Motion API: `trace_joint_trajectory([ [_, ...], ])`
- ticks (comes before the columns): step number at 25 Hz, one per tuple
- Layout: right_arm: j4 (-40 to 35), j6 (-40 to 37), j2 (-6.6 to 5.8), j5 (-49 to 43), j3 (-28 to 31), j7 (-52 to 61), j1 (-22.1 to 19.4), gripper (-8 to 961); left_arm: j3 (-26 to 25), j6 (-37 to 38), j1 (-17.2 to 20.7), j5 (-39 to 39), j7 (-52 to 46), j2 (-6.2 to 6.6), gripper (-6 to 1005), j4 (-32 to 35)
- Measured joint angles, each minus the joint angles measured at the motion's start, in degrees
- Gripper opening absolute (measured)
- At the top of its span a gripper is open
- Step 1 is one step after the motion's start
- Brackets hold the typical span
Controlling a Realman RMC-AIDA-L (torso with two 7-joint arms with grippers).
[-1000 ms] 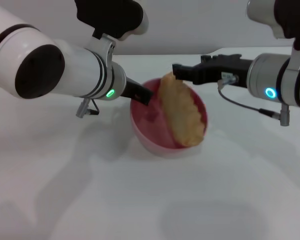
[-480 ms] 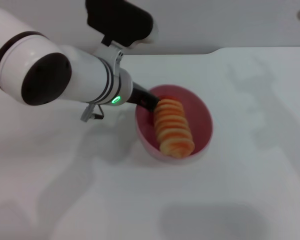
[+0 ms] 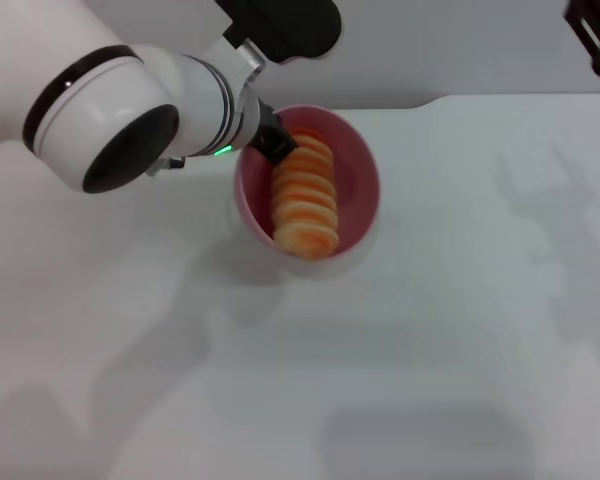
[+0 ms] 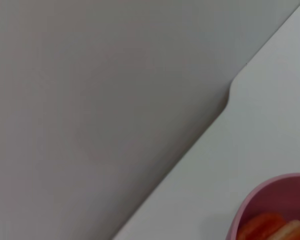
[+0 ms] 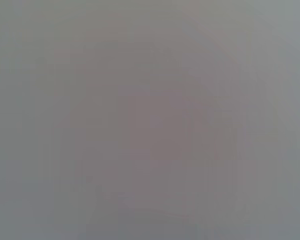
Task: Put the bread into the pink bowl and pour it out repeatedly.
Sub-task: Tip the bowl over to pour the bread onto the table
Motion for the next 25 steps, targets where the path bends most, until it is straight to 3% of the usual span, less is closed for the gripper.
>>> trace_joint_trajectory([
  [6, 0.08, -0.25, 0.08, -0.03, 0.81, 3.17, -4.0, 749, 3.6, -0.42, -0.69, 4.89, 2.43, -0.17, 47, 0.28],
  [18, 3.18, -3.4, -0.03, -0.63, 1.13, 6.11, -4.48, 749, 11.78, -1.95, -2.43, 8.34, 3.78, -0.4, 47, 3.43],
  [25, 6.72, -11.44, 0.17, -4.19, 1.37, 4.89, -7.03, 749, 13.16, -2.35, -3.07, 9.2, 4.39, -0.41, 46, 4.11],
])
